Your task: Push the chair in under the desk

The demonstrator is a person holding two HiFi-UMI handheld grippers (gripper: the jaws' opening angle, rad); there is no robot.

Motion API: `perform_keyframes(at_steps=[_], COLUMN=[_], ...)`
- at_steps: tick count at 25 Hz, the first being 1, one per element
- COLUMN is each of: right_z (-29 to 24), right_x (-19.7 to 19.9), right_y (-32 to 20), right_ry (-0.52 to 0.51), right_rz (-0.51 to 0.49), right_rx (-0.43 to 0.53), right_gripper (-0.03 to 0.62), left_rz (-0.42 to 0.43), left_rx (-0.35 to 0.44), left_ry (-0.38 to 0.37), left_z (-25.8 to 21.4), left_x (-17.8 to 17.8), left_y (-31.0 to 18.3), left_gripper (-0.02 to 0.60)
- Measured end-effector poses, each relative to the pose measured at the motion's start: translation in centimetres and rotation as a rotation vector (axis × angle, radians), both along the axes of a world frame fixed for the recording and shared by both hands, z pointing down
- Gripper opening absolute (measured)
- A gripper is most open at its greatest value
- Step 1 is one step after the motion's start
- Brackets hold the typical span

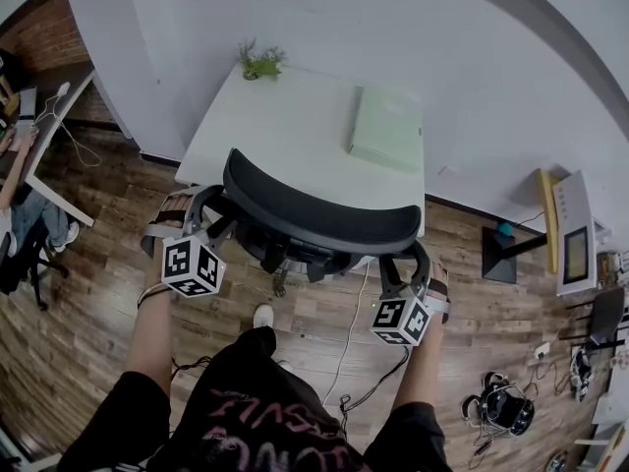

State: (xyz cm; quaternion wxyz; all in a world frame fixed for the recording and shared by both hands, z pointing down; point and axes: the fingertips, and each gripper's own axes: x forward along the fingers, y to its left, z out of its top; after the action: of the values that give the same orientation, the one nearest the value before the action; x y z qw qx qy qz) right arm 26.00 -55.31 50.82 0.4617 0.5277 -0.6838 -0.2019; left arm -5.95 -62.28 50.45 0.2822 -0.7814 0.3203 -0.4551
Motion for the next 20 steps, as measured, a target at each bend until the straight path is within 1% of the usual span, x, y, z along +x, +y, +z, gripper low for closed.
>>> perform_keyframes(at_steps=[3, 7, 9, 13, 14, 15, 16, 20], right_z=[-0.5, -1.8, -2.6, -4.0, -4.2, -4.5, -4.7, -5.8], right_x=[0.1, 0.5, 0.7, 0.6, 0.4, 0.3, 0.1, 0.0], right_y=[0.9, 2.8, 3.8, 6.2, 7.0, 7.7, 8.4, 11.0], right_ry=[-0.007, -0.059, -0.103, -0.249, -0.272, -0.286, -0.299, -0.404], right_rz=[0.014, 0.034, 0.051, 0.088, 0.091, 0.094, 0.096, 0.108], right_rx=[0.025, 0.075, 0.099, 0.139, 0.150, 0.162, 0.173, 0.208], right_gripper=[0.275, 0.275, 0.273, 0.267, 0.238, 0.178, 0.143, 0.111], left_rz=[-0.017, -0.042, -0.060, -0.097, -0.106, -0.115, -0.123, -0.149], left_rx=[0.014, 0.022, 0.026, 0.032, 0.033, 0.035, 0.038, 0.056], left_ry=[0.024, 0.060, 0.097, 0.183, 0.207, 0.232, 0.257, 0.332], left_z=[-0.7, -1.5, -2.1, -3.5, -3.8, -4.1, -4.5, -5.7], left_x=[-0.6, -1.1, -1.1, -1.0, -1.0, -1.0, -1.0, -0.9], left_y=[1.1, 2.5, 3.1, 5.0, 5.7, 6.3, 7.0, 10.1], left_gripper=[0.275, 0.275, 0.273, 0.264, 0.256, 0.242, 0.227, 0.196])
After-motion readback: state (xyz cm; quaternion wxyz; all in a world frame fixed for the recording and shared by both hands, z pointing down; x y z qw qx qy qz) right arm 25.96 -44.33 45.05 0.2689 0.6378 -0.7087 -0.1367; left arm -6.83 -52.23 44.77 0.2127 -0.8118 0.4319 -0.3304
